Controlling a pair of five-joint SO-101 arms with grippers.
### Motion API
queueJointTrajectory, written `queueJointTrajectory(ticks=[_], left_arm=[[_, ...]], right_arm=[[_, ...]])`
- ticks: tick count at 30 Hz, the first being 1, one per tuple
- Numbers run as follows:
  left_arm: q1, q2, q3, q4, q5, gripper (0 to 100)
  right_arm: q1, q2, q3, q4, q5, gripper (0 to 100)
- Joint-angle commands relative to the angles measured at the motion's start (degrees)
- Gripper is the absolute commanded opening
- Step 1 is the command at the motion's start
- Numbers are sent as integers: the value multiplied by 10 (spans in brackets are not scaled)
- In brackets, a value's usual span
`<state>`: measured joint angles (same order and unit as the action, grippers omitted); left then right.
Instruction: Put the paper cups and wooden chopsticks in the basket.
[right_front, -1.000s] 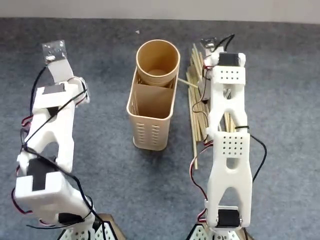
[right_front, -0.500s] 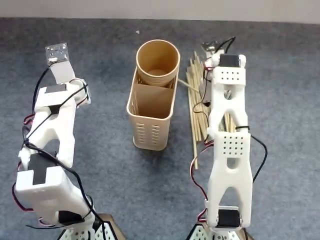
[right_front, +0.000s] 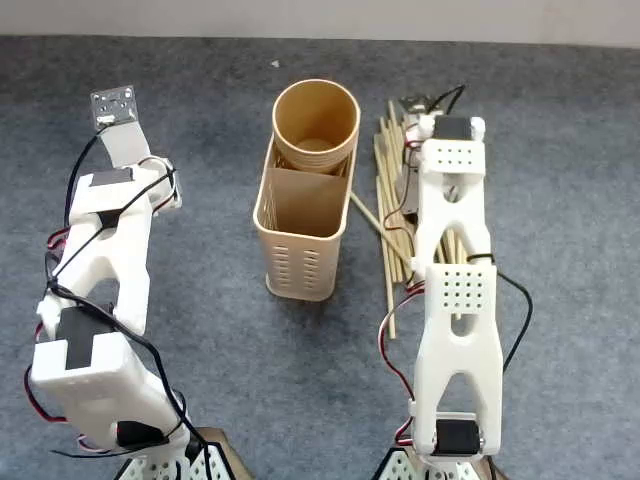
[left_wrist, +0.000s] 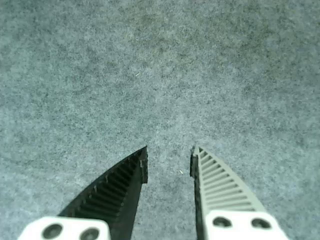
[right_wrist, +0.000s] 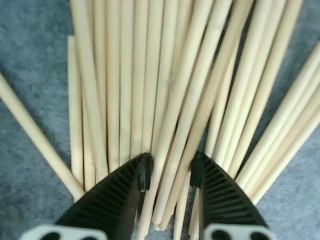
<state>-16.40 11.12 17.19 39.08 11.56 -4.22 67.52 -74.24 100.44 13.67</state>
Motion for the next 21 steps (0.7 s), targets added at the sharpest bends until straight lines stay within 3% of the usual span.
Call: queueJointTrajectory(ticks=[1, 5, 9, 21], left_arm=[[7, -6, -21, -8, 2, 168], [7, -6, -21, -8, 2, 168], [7, -6, -21, -8, 2, 168], [7, -6, -20, -8, 2, 168]], right_arm=[[-27, 17, -2, 6, 4, 146], [-25, 26, -2, 7, 4, 126], [-17, 26, -7, 7, 2, 2], [-10, -28, -7, 7, 1, 5]])
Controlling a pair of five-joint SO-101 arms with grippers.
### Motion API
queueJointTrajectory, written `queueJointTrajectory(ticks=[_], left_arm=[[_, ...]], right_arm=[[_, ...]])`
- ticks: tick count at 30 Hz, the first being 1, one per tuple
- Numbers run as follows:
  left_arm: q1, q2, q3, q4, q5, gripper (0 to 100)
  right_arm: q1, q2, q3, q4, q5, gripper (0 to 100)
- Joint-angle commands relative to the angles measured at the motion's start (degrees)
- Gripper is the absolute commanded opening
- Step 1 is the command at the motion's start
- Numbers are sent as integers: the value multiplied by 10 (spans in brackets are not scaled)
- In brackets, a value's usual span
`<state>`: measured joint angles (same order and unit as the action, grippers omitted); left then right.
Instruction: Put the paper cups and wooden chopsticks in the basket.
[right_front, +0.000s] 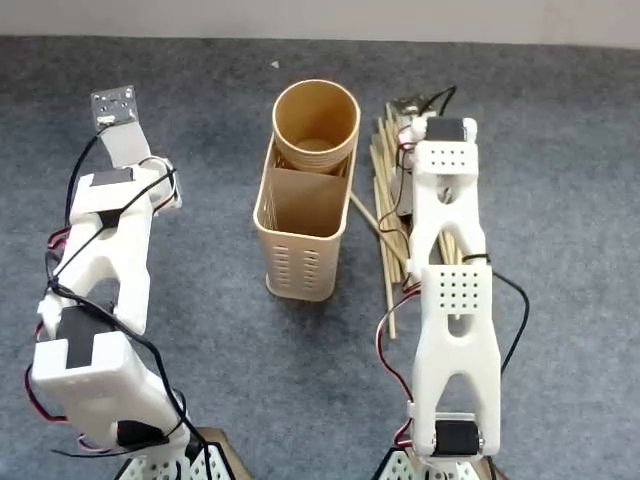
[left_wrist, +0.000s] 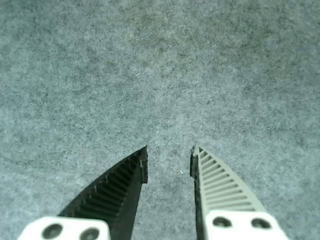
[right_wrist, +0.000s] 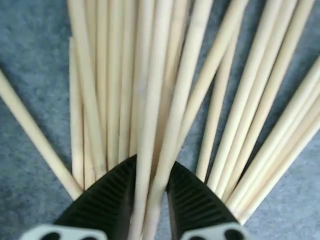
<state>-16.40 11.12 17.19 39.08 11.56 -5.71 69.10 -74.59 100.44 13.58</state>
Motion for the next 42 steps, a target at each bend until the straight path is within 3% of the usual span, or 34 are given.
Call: queueJointTrajectory(ticks=[1, 5, 12, 25, 29, 42], left_arm=[[7, -6, -20, -8, 2, 168], [6, -6, -21, -8, 2, 168], [6, -6, -21, -8, 2, 168], [6, -6, -21, -8, 2, 168], [6, -6, -21, -8, 2, 168], [7, -5, -21, -7, 2, 168]], right_arm=[[7, -56, -2, 7, 2, 6], [9, -74, 2, 7, 4, 21], [7, -47, 2, 7, 4, 154], [7, -43, 2, 7, 3, 145], [7, -43, 2, 7, 4, 0], [12, -72, -10, 7, 2, 5]])
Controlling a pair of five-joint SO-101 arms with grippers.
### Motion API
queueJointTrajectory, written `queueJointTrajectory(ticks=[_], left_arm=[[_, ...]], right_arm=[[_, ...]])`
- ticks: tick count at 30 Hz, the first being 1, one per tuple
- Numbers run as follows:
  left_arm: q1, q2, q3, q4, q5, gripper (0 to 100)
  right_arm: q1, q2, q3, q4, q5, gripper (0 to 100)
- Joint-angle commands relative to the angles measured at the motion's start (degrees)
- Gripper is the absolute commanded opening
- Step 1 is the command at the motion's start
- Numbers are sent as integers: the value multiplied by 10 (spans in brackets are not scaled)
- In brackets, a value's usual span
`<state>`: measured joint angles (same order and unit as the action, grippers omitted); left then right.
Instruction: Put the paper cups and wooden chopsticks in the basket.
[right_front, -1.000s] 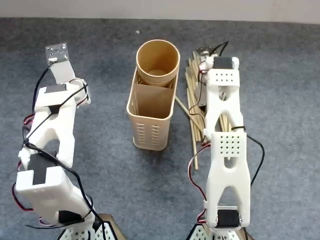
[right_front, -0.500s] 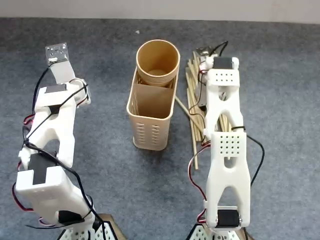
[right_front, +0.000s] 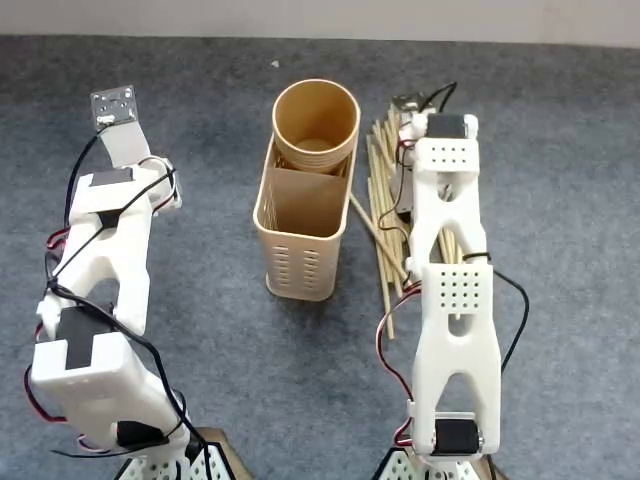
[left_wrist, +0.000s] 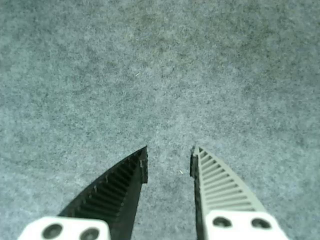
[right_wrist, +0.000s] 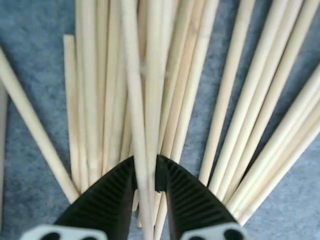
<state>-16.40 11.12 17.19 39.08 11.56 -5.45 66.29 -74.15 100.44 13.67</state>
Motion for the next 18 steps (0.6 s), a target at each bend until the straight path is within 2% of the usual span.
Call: queueJointTrajectory(ticks=[1, 12, 18], left_arm=[[7, -5, -21, -7, 2, 168], [7, -1, -22, -9, 2, 168], [6, 0, -22, -9, 2, 168]], right_arm=[[9, -64, -17, 7, -1, 5], [-14, -403, -21, -22, -69, 5], [-47, -462, -24, -87, -73, 5]])
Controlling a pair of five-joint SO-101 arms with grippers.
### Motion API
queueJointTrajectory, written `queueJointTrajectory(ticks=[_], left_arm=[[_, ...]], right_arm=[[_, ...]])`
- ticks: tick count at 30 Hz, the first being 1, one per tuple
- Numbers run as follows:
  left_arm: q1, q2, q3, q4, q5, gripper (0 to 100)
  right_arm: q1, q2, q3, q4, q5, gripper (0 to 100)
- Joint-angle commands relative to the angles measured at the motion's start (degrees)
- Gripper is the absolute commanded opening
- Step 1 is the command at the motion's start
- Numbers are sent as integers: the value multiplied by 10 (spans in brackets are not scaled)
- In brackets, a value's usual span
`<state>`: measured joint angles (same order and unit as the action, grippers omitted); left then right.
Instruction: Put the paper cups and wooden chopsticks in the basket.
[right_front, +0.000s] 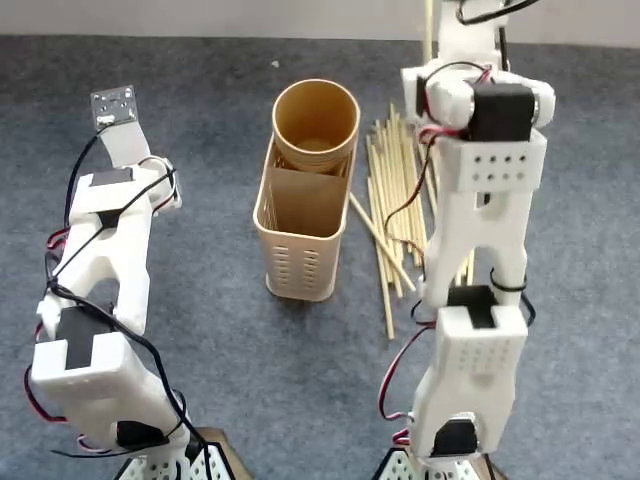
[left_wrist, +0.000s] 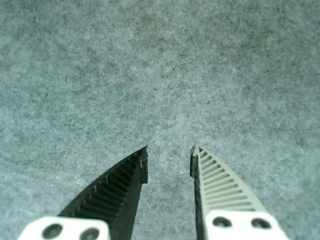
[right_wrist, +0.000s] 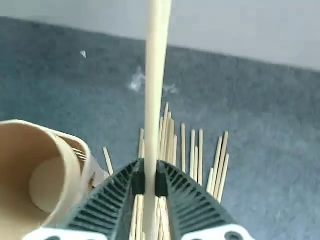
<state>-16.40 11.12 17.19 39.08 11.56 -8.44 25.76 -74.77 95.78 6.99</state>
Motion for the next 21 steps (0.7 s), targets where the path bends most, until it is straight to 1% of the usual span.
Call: queueJointTrajectory(ticks=[1, 4, 7, 9, 13, 14, 16, 21], left_arm=[[6, 0, -22, -9, 2, 168], [6, 0, -22, -10, 2, 168], [7, 0, -23, -10, 2, 168], [7, 0, -23, -10, 2, 168], [5, 0, -23, -10, 2, 168], [5, 0, -23, -10, 2, 168], [5, 0, -23, -10, 2, 168], [5, 0, -23, -10, 2, 168]], right_arm=[[-18, -60, -18, -48, -11, 5], [-20, -68, -20, -67, -40, 5], [-52, -77, -62, -63, -63, 5], [-92, -79, -124, -37, -71, 5], [-181, -65, -299, 55, -73, 5], [-193, -65, -291, 55, -73, 5], [-193, -62, -262, 55, -74, 5], [-196, -42, -274, 54, -102, 6]])
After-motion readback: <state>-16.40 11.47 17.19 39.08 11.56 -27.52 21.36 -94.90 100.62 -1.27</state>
